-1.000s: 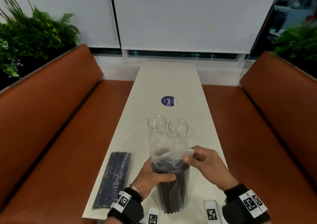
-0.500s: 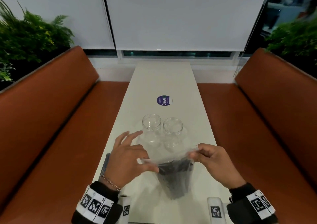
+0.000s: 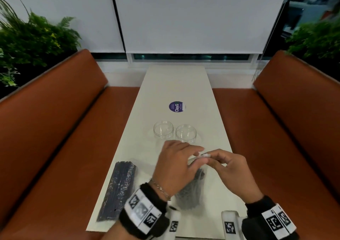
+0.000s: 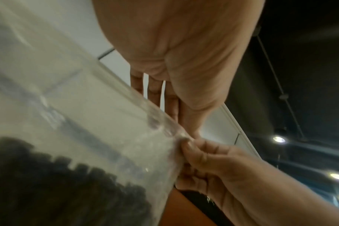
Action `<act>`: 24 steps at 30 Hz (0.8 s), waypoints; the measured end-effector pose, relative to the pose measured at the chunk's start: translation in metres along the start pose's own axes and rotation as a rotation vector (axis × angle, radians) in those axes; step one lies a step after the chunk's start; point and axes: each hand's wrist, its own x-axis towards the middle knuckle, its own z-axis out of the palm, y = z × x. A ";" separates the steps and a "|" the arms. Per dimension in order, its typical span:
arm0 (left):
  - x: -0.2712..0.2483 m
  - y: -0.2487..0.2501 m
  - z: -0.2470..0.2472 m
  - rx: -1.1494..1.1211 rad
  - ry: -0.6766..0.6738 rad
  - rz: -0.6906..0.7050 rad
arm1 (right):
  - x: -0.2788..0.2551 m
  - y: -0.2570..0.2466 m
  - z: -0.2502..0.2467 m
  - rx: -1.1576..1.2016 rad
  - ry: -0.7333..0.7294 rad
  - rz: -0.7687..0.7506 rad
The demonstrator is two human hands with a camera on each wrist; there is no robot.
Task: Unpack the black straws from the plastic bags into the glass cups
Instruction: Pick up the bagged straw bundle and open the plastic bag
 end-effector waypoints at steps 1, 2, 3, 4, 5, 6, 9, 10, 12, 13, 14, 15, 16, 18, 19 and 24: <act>0.003 0.005 0.008 0.003 0.022 0.018 | 0.000 0.001 0.000 -0.024 0.008 -0.013; 0.005 0.008 0.014 0.013 0.048 0.037 | -0.001 0.002 0.000 -0.054 0.024 -0.020; 0.005 0.010 0.018 0.021 0.063 0.050 | -0.001 0.004 0.000 -0.081 0.039 -0.024; 0.006 0.009 0.019 0.028 0.067 0.061 | -0.002 0.006 -0.001 -0.103 0.051 -0.028; 0.006 0.009 0.018 0.045 0.073 0.069 | -0.002 0.007 -0.002 -0.121 0.057 -0.036; 0.004 0.007 0.016 0.062 0.077 0.082 | -0.001 0.009 -0.003 -0.135 0.060 -0.044; -0.006 -0.006 0.001 0.093 0.079 0.085 | 0.002 0.012 -0.005 -0.140 0.066 -0.048; -0.011 -0.013 -0.007 0.097 0.079 0.065 | 0.003 0.013 -0.005 -0.136 0.064 -0.041; -0.021 -0.033 -0.023 0.097 0.069 0.007 | 0.004 0.014 -0.007 -0.127 0.059 -0.021; -0.027 -0.043 -0.032 0.101 0.058 -0.027 | 0.004 0.016 -0.008 -0.119 0.057 -0.010; -0.033 -0.054 -0.042 0.110 0.036 -0.050 | 0.003 0.017 -0.010 -0.110 0.052 -0.002; -0.039 -0.063 -0.052 0.119 0.009 -0.077 | 0.003 0.018 -0.011 -0.101 0.048 0.003; -0.044 -0.071 -0.061 0.123 -0.019 -0.105 | 0.002 0.018 -0.012 -0.090 0.042 0.012; -0.052 -0.085 -0.075 0.119 -0.059 -0.183 | 0.001 0.018 -0.014 -0.063 0.029 0.034; -0.056 -0.089 -0.080 0.103 -0.069 -0.226 | 0.000 0.018 -0.015 -0.051 0.026 0.044; -0.065 -0.094 -0.075 -0.417 0.008 -0.455 | -0.007 0.023 -0.016 0.108 0.010 0.128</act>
